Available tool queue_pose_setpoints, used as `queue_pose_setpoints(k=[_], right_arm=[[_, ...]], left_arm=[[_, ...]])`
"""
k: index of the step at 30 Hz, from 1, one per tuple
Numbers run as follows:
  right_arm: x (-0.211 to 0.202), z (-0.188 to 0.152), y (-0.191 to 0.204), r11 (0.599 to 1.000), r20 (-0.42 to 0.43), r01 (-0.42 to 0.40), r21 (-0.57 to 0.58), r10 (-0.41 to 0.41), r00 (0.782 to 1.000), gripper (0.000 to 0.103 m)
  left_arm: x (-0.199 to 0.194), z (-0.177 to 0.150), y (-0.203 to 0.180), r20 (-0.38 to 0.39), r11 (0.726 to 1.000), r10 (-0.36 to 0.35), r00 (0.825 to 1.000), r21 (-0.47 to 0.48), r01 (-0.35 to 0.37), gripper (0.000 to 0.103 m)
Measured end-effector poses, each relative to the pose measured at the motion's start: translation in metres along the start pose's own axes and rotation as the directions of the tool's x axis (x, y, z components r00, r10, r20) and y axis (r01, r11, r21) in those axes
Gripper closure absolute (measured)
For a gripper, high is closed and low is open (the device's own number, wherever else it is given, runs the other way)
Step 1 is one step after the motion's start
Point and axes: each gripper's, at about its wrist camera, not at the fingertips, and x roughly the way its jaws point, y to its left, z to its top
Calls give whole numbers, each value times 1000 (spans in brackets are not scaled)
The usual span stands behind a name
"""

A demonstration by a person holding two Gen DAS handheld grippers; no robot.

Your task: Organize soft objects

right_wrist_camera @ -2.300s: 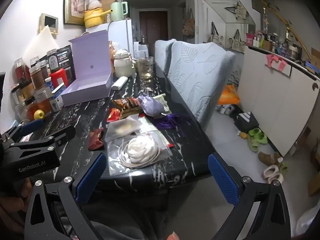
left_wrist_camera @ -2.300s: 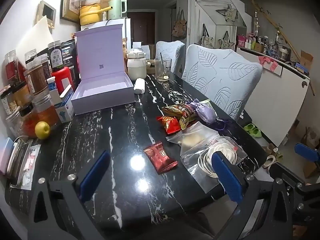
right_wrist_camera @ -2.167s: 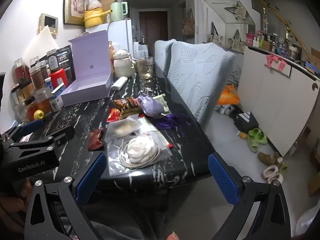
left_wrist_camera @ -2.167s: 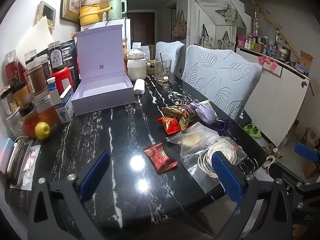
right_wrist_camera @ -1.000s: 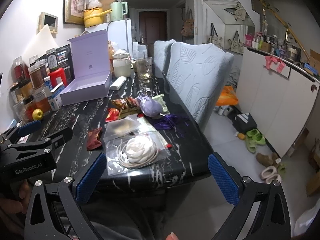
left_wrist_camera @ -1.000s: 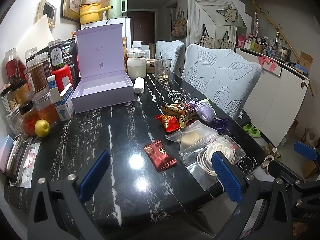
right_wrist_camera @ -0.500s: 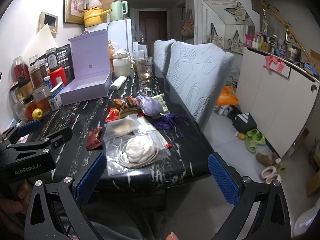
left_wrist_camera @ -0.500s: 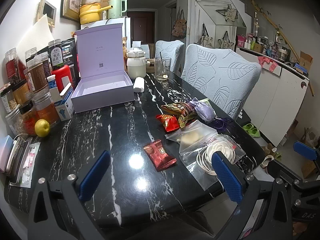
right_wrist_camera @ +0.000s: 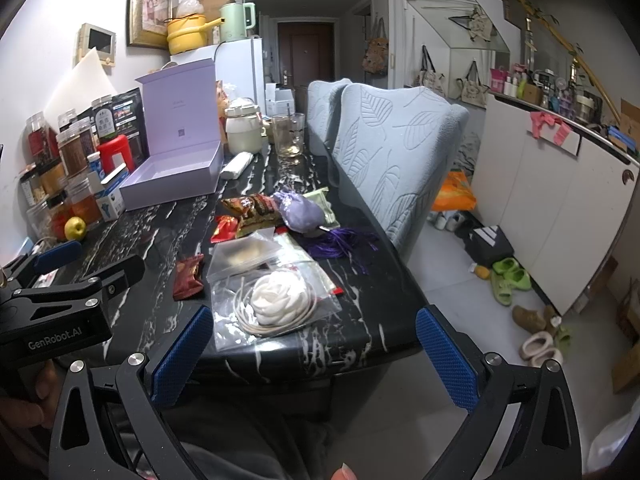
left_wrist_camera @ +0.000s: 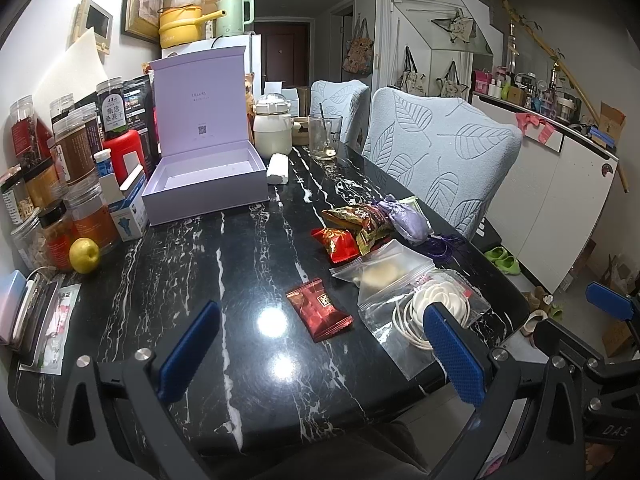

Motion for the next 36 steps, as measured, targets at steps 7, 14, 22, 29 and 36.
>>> queue_pose_setpoints(k=[7,14,22,29,36], right_arm=[[0,0,0,1000,-1,1,0,-1,1000,0],[1,-1,1,1000,-2,1,1,-1,1000,0],[6,-5,2,1000,-11,-2,2,2,1000,0],[12,-8,-3,1000,-25,-9,12,9,1000,0],[26,-18,-9,999,-59,-20,39,23,998,0]], left_arm=[[0,0,0,-1,1000,0,1000,0,0,0],[-1,-1,0,-1,1000,-1,1000,0,1,0],[3,-3,1,-16,1000,-2,1000,-7,2,0],[16,-4,4,-46,999,-24,999,-23,23,0],[34,-7,7,-79,997,-48,996,-60,44,0]])
